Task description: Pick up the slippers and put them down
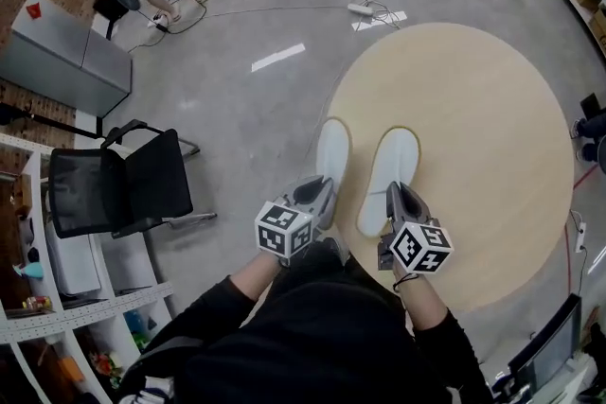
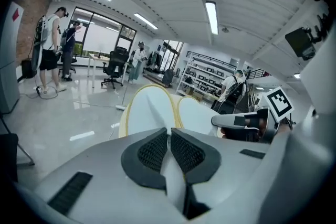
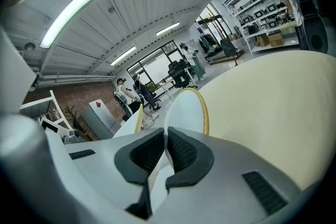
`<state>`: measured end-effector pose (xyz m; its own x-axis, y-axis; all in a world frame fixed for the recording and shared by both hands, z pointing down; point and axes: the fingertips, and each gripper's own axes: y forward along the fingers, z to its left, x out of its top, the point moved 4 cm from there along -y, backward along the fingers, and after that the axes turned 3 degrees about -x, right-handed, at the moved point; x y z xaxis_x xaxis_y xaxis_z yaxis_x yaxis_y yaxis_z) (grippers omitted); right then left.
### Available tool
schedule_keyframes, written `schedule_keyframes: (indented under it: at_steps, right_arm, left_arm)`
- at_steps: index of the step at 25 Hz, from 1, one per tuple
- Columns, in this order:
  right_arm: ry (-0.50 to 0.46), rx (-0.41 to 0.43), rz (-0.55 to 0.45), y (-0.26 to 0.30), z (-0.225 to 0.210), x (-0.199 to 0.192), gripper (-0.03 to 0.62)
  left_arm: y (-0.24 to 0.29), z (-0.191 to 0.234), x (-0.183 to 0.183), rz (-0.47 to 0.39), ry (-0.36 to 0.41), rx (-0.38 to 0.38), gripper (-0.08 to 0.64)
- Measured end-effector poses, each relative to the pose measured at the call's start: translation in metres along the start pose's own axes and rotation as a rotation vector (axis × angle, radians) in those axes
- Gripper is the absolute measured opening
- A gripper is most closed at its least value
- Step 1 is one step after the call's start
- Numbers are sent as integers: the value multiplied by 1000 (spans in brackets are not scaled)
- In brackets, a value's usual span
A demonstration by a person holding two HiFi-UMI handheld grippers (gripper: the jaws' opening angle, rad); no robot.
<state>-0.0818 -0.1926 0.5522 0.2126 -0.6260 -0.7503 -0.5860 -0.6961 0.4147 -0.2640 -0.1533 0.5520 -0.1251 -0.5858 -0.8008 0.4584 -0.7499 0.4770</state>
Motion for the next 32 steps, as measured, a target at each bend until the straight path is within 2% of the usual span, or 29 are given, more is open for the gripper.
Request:
schedule_keyframes:
  at_steps: [4,8,14,17,24,32]
  right_arm:
    - [30,-39,41,33,-16,-13,28]
    - [54,-110,77,73,-31,-18,28]
    - [20,-184,119,138,-37,-12,28]
    - [10,-197,151,168,-36,-12,28]
    - [32,-232,188,212,-48,-25,28]
    - [17,-278,205,226,-58,-25,28]
  left_arm:
    - [41,32,-2,54,-15,-12,31]
    - [91,71,-3,112,-80,-47,31]
    - [150,120,-3,227,-141,-88,31]
    - [173,142,-5,264,-175,-82,31]
    - [207,160,-4,302,-142,-128,31]
    - [215,155,-2,337,-118,-188,31]
